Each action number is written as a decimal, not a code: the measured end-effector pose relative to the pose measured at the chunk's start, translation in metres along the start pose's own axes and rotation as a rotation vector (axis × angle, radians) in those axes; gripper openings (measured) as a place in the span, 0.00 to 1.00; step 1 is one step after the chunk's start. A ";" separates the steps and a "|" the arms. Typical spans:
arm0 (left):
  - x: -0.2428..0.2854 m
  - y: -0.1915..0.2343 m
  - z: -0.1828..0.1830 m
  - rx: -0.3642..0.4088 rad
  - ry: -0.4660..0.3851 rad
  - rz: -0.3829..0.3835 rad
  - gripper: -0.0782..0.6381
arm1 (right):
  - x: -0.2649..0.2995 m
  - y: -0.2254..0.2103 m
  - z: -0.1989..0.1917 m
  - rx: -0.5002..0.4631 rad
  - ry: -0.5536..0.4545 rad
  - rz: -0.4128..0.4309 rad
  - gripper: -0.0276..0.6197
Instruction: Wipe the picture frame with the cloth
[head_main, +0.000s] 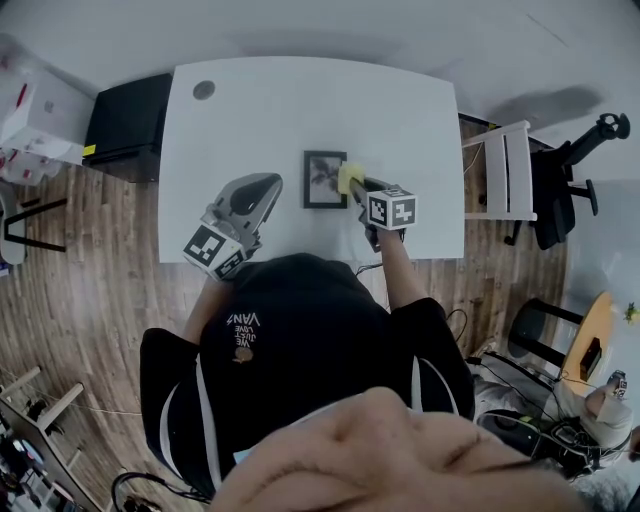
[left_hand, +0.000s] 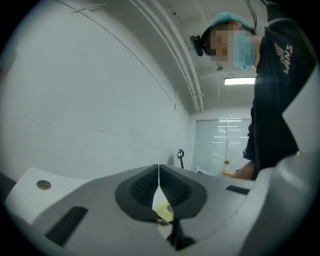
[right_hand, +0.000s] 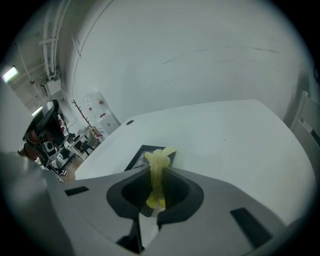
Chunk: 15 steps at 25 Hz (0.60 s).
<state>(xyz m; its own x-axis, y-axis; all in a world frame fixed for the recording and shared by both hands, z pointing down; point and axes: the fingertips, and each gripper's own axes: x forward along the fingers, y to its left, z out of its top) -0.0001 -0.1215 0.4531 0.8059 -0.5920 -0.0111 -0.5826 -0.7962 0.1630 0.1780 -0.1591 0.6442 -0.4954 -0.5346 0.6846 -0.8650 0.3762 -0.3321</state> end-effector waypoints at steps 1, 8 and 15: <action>-0.002 0.001 0.000 0.000 0.000 0.002 0.13 | 0.001 0.007 0.003 -0.002 -0.007 0.014 0.11; -0.007 0.000 0.000 0.004 -0.001 0.012 0.13 | 0.017 0.048 0.004 -0.013 -0.005 0.116 0.11; -0.018 0.001 -0.002 -0.002 0.003 0.020 0.13 | 0.040 0.086 -0.007 -0.040 0.044 0.183 0.11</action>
<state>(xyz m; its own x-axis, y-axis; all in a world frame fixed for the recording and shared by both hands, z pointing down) -0.0149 -0.1117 0.4557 0.7945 -0.6073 -0.0050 -0.5983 -0.7840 0.1654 0.0845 -0.1430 0.6472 -0.6394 -0.4215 0.6431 -0.7565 0.4946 -0.4279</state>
